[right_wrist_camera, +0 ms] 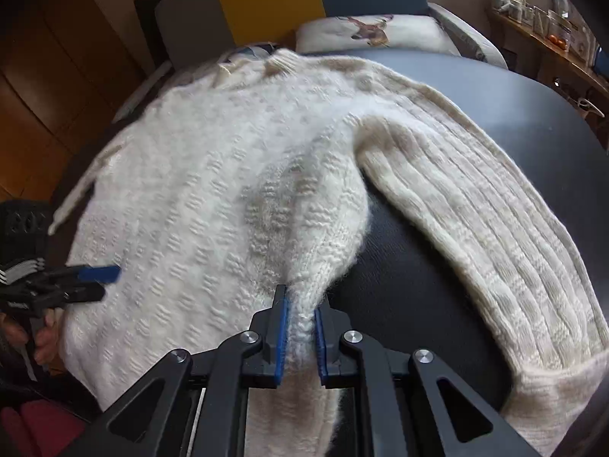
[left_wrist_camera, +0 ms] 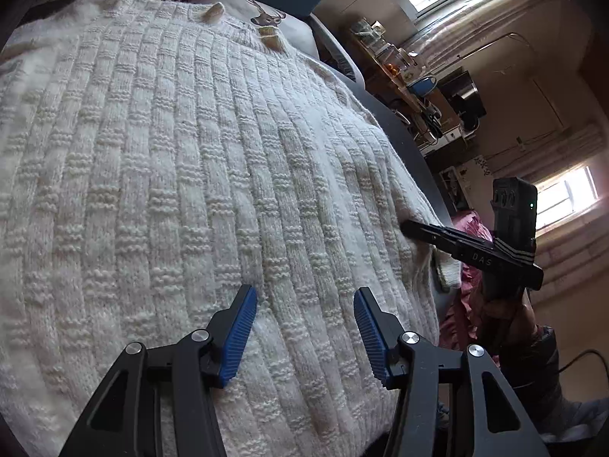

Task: Fold clothes

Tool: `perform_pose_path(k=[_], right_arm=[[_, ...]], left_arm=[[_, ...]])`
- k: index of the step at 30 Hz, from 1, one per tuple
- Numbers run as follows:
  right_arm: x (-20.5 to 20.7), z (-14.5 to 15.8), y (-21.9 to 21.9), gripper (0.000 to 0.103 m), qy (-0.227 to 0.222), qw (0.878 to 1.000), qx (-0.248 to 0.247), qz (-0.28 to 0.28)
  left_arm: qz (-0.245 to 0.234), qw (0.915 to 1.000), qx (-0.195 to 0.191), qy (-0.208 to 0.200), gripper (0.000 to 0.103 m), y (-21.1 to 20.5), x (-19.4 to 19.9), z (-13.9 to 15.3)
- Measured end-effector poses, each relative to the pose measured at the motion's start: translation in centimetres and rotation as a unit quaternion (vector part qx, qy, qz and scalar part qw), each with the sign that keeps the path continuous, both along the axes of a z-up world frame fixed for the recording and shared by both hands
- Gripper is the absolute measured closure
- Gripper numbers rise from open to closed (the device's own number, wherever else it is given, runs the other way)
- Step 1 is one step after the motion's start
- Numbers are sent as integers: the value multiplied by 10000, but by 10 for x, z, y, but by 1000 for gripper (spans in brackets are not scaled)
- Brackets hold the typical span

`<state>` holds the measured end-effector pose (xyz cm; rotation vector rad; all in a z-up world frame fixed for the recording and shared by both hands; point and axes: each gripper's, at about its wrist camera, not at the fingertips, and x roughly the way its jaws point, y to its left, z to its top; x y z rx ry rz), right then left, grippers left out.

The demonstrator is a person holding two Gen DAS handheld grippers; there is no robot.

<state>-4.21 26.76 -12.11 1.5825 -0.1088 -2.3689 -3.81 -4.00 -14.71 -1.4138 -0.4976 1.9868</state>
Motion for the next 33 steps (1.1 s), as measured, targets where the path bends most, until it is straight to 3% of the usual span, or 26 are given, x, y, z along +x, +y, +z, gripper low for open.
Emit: perform_pose_path(k=[2,4,5,11,14,21,24,26,28,31,33], right_arm=[[5,-8,14,91,-107,9991,-332,-245],[7,-9,30,75,-133,9938,-953,-549],[8,-9,37,74,-140,9904,-1214,-641],[20,14,75,74,230,9830,-1463,-1085],[13,27,99,74,581,9798,-1202,-1491],[-28,17,127,74,486,9797,-145,-1940],[-39,2,136,78,298,9800,463,-1914],[-44,-3,141,79,419,9769,1008,-1839],[-51,-6,147,78,519,9707,1454,-1844],[-59,-6,162,78,569,9689,1321,-2015],[-56,0,174,76,548,9695,643,-2299]], left_arm=[[8,9999,-94,-83,49,3,-3,3],[-42,9997,-246,-25,49,11,-5,12],[-111,9996,-263,51,49,16,-5,17],[-599,9969,-258,450,46,62,-18,46],[-928,9934,-316,588,46,96,-30,53],[-1497,9842,-426,850,46,173,-62,58],[-1547,9843,-482,703,46,192,-80,46],[-1661,9833,-631,401,46,201,-88,26],[-1752,9813,-719,353,47,202,-86,12],[-1849,9788,-769,426,46,200,-82,5],[-1833,9798,-711,377,46,197,-83,6]])
